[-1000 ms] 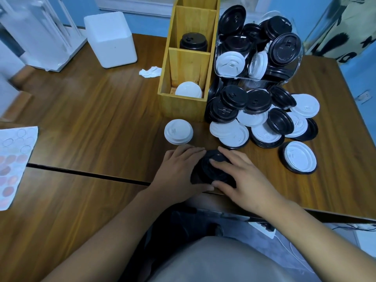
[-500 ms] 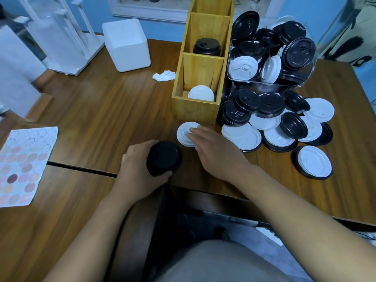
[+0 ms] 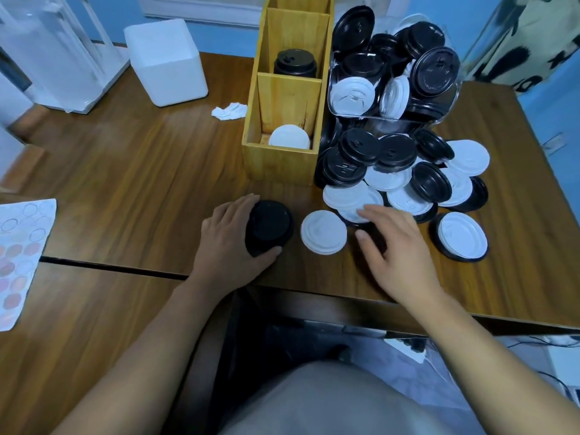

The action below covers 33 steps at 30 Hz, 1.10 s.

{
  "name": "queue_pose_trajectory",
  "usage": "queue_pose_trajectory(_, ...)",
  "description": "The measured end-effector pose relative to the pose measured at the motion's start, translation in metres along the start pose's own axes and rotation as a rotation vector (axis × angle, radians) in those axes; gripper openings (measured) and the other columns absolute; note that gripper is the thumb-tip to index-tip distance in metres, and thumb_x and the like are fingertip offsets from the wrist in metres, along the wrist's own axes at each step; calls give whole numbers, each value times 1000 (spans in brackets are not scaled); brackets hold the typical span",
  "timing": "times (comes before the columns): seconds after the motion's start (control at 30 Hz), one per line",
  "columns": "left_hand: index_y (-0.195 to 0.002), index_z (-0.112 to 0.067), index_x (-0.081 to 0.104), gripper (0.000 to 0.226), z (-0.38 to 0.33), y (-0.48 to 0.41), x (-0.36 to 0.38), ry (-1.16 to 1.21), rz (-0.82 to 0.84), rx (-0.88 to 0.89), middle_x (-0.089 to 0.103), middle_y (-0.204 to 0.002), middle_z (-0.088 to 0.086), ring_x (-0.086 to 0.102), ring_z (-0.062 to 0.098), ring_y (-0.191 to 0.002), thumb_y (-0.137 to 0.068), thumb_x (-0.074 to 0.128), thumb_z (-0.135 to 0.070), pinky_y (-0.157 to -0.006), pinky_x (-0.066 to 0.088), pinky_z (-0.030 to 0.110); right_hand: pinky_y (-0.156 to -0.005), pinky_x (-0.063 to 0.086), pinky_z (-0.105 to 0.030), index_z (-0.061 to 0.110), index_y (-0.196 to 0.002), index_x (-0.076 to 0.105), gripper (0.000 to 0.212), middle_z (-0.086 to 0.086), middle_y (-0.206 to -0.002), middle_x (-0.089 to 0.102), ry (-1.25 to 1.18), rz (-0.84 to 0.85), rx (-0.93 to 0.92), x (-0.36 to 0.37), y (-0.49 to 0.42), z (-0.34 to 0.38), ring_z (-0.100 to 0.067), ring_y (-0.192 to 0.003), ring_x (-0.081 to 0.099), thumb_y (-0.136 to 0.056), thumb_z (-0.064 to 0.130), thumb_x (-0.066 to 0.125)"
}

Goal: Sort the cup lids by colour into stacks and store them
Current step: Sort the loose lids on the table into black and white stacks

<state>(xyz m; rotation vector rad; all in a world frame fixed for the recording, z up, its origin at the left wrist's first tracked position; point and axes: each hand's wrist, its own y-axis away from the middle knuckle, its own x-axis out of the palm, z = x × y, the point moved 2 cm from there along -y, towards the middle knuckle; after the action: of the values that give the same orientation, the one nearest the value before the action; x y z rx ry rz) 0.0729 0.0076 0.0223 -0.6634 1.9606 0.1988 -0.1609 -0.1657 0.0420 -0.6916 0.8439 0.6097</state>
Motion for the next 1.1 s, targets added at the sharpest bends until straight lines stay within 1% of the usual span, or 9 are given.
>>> queue_pose_trajectory(0.27, -151, -23, 39, 95, -7, 0, -1, -43, -10, 38, 38, -156, -7, 35, 20, -141, -73, 80, -58, -111, 34, 46, -96, 48, -42, 19, -132, 58, 57, -1, -126, 60, 253, 144, 112, 7, -46, 0, -26, -121, 48, -87, 53, 68)
queue_pose_trajectory(0.37, -149, -22, 41, 91, -8, 2, -1, -55, -16, 58, 41, -154, -6, 36, 21, -140, -74, 80, -56, -112, 36, 47, -94, 49, -41, 22, -125, 62, 47, 2, -111, 65, 185, 120, 99, 5, -34, -4, -21, -118, 50, -87, 49, 70)
queue_pose_trajectory(0.5, -148, -22, 43, 89, -9, 2, -1, -49, -19, 64, 42, -153, -7, 37, 20, -139, -75, 80, -55, -111, 36, 45, -92, 48, -44, 27, -95, 69, 24, 10, -96, 66, 36, 82, 46, -2, -28, -18, -17, -103, 58, -88, 50, 67)
queue_pose_trajectory(0.6, -147, -21, 44, 88, -9, 2, -1, -51, -19, 76, 43, -152, -7, 38, 21, -138, -74, 80, -55, -109, 37, 45, -96, 46, -46, 24, -87, 70, 13, 10, -103, 67, -39, 39, -34, -14, -26, -22, -18, -107, 59, -88, 35, 76)
queue_pose_trajectory(0.7, -147, -20, 46, 87, -10, 3, -1, -46, -25, 93, 43, -151, -6, 37, 23, -139, -74, 82, -52, -111, 36, 46, -98, 45, -33, 22, -88, 70, 10, 12, -105, 68, -105, 12, -46, -39, -19, -19, -15, -108, 60, -89, 30, 75)
queue_pose_trajectory(0.8, -142, -15, 53, 80, -18, 7, -1, -46, -80, 190, 47, -149, -1, 37, 26, -140, -74, 84, -45, -115, 33, 47, -80, 45, -16, 22, -86, 66, 8, 15, -85, 69, -381, -8, 207, -65, -4, -24, -4, -85, 62, -94, 21, 70)
queue_pose_trajectory(0.87, -135, -10, 60, 69, -34, 14, 4, -32, -125, 309, 51, -146, 4, 41, 30, -139, -78, 82, -40, -115, 34, 47, -76, 46, -21, 18, -86, 65, 12, 9, -74, 63, -573, -72, 384, -74, 7, -34, -7, -73, 57, -98, 15, 64)
queue_pose_trajectory(1.0, -126, -6, 66, 52, -69, 22, 23, -13, -114, 477, 56, -142, 9, 46, 31, -136, -85, 76, -36, -115, 37, 43, -81, 56, -38, 13, -93, 67, 17, -4, -92, 73, -910, -177, 796, -76, 29, -47, -19, -89, 66, -103, 22, 56)
queue_pose_trajectory(1.1, -130, -6, 62, 53, -82, 19, 35, 36, -14, 465, 52, -145, 9, 44, 28, -137, -89, 73, -37, -116, 37, 40, -81, 61, -37, 9, -103, 70, 21, -9, -104, 76, -862, -88, 967, -66, 40, -57, -26, -103, 72, -103, 25, 57)
